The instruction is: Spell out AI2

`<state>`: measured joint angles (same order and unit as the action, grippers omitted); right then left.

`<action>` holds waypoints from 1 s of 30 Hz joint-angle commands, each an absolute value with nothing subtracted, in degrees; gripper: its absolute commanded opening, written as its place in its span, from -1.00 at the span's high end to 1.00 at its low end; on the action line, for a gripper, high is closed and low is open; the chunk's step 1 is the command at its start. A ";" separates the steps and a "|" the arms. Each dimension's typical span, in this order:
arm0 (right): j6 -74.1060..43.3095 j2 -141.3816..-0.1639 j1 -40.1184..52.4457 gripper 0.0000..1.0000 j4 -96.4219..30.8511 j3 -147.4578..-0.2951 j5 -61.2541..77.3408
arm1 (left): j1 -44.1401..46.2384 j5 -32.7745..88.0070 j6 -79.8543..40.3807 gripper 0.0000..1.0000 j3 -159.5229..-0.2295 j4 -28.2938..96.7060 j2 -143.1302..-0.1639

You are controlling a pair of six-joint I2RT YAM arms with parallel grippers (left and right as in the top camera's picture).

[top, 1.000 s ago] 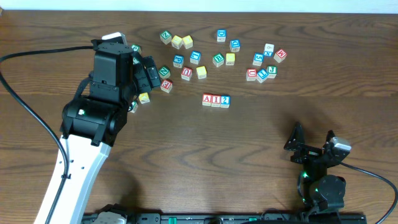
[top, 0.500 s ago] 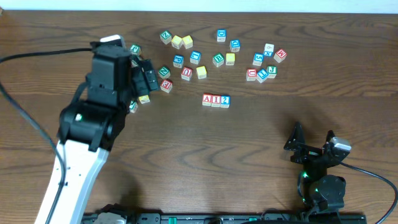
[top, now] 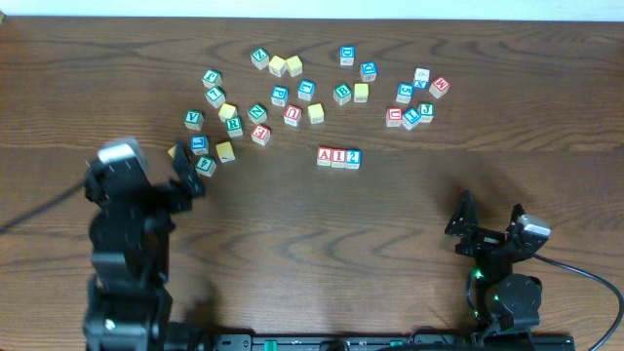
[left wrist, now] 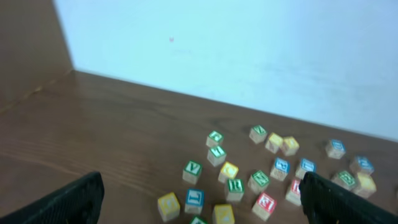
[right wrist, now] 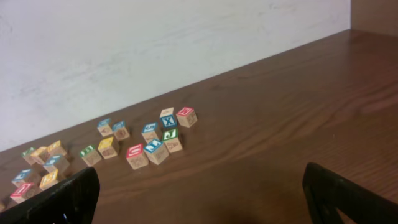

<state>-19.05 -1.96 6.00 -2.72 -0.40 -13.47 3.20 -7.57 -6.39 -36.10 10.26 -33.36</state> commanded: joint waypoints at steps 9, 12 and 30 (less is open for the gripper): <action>-19.66 -1.41 5.50 -0.99 -2.96 -0.32 -13.34 | 2.31 -2.74 4.67 -0.98 -6.87 -1.87 -11.88; -19.66 -1.41 5.50 -0.99 -2.98 -0.32 -13.34 | 2.31 -2.74 6.39 -0.98 -3.25 -1.83 -8.05; -19.66 -1.41 5.50 -0.98 -2.98 -0.32 -13.34 | 2.15 -3.40 8.99 -0.98 -0.23 3.81 -0.25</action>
<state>-19.05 -1.85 6.00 -2.72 -0.40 -13.37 2.44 -2.70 7.81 -1.13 1.26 -0.62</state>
